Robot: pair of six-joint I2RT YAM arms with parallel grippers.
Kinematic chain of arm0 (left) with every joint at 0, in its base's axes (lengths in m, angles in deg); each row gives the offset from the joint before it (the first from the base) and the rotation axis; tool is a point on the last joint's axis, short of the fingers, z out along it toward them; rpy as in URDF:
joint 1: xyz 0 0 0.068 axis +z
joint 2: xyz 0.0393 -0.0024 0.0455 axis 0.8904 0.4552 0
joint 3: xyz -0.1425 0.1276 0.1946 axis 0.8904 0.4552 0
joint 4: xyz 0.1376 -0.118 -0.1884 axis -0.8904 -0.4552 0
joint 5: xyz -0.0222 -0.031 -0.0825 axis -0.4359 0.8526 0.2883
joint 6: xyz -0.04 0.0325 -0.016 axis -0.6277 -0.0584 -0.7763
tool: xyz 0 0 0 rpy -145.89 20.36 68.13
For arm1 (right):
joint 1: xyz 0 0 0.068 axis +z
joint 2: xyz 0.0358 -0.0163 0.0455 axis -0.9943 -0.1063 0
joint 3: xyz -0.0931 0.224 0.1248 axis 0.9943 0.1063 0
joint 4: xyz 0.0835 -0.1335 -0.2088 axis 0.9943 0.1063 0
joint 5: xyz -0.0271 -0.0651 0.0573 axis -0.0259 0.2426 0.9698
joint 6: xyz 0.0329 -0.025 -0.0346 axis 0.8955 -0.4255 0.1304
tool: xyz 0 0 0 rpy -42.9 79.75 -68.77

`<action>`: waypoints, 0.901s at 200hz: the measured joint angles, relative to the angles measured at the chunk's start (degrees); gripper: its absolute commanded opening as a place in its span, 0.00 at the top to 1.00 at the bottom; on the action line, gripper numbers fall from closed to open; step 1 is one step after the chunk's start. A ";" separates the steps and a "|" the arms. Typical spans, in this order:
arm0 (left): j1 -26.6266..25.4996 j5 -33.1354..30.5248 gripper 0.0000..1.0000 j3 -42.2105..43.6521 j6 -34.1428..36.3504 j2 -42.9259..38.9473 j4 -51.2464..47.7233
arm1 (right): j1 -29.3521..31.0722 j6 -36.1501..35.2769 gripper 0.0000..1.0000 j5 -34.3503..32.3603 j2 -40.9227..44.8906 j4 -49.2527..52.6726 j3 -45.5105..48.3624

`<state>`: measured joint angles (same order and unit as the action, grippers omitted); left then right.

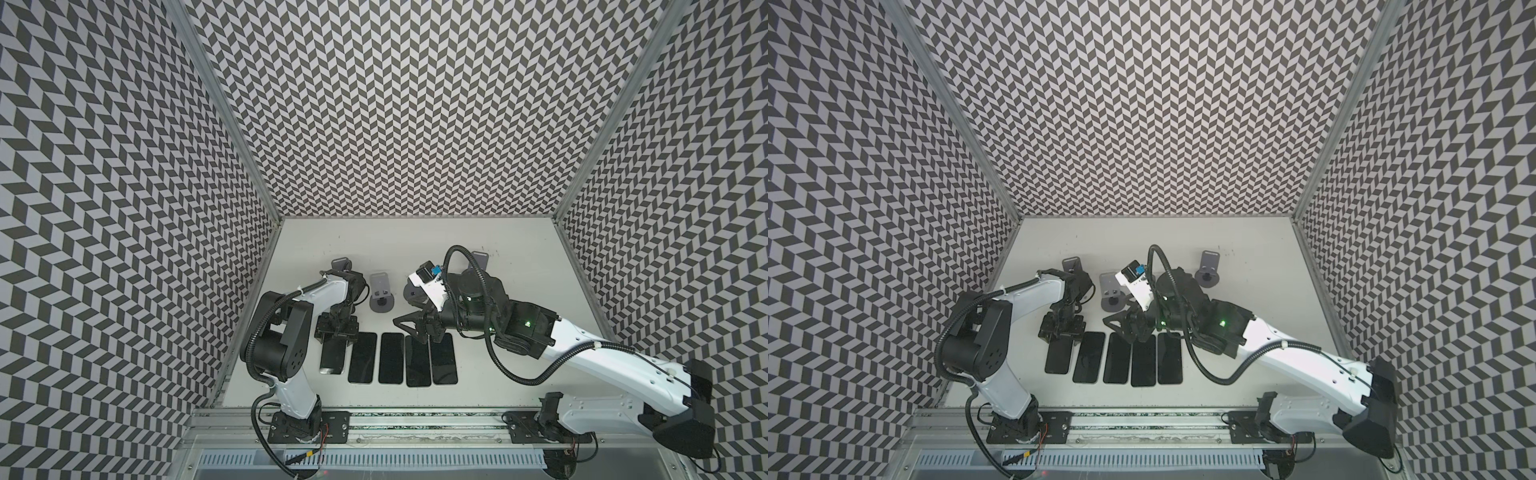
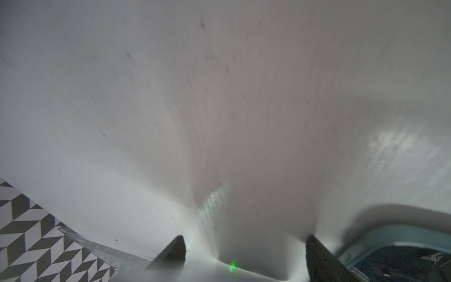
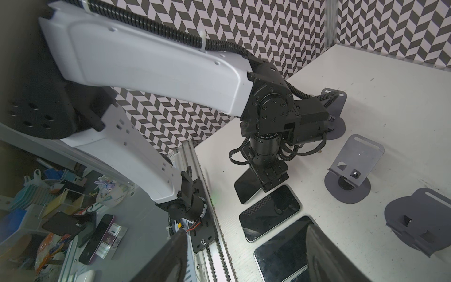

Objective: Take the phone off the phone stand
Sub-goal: 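Open the left gripper to release the phone on the table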

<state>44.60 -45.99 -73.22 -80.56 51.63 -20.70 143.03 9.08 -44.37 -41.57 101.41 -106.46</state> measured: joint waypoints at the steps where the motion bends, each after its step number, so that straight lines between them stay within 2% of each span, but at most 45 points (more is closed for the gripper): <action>1: 0.00 -0.02 0.19 0.00 0.00 0.00 -0.02 | 0.00 0.00 0.26 0.02 0.00 0.02 0.00; 85: 0.00 0.52 0.19 0.00 0.28 0.09 -0.11 | 0.00 0.28 0.26 0.22 0.00 -0.52 0.55; 138: 0.94 0.83 0.15 0.00 0.50 -0.26 -0.26 | 0.00 0.83 0.24 -0.42 0.00 -0.26 0.55; 180: 1.88 0.81 0.14 -0.04 0.50 -3.61 -0.11 | 0.00 1.86 0.23 -2.01 -0.35 1.36 -0.22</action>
<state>46.48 -45.18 -73.26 -80.06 48.02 -20.80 143.03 10.94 -46.38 -41.92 102.76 -106.68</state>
